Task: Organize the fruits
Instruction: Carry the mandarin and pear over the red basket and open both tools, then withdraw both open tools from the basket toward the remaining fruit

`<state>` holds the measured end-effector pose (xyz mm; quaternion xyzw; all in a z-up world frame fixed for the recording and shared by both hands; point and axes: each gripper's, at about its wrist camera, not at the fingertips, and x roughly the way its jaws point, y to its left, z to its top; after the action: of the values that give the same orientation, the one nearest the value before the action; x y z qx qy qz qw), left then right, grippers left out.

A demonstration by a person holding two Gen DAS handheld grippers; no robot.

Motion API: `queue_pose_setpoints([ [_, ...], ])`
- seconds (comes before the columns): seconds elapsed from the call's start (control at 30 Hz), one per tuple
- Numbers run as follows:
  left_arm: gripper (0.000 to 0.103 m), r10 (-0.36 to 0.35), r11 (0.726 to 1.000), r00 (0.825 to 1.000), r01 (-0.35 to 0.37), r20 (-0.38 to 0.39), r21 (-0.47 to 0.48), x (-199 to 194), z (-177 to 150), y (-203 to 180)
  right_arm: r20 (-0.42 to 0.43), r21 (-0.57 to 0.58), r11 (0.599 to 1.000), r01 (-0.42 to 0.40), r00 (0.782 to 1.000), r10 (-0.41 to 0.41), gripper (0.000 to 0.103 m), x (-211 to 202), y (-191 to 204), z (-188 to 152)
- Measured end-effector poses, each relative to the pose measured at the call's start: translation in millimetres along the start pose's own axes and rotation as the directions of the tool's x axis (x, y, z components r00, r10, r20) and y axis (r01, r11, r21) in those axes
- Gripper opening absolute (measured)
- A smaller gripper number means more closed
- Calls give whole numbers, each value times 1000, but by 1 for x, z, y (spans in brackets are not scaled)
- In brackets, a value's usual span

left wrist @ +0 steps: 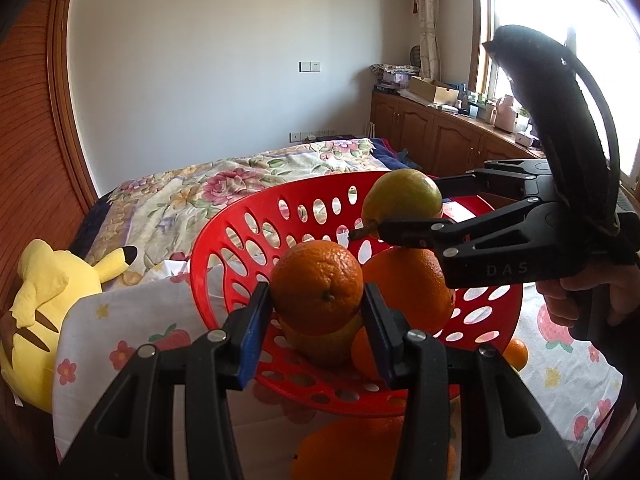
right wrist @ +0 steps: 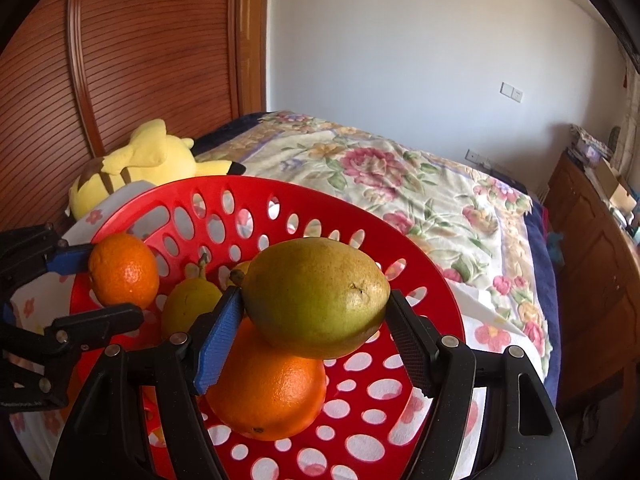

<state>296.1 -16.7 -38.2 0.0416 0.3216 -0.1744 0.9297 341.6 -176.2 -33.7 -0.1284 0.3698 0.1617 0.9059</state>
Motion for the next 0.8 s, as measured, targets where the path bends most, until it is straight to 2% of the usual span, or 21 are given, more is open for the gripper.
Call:
queue_pose_setpoints([
  [0.3,45,-3,1000,1000,3,-8,3,3,0,1,44,17,1000,-8,999,7,75,-14,0,-1],
  [0.5,46,5,1000,1000,-5,-15,7,6,0,0,59,28,999,-16,998,15,75,-26,3,-15],
  [0.8,46,0,1000,999,0,43,-2,-18,3,-1,91,54,998,-24,996,19,75,-47,6,-31],
])
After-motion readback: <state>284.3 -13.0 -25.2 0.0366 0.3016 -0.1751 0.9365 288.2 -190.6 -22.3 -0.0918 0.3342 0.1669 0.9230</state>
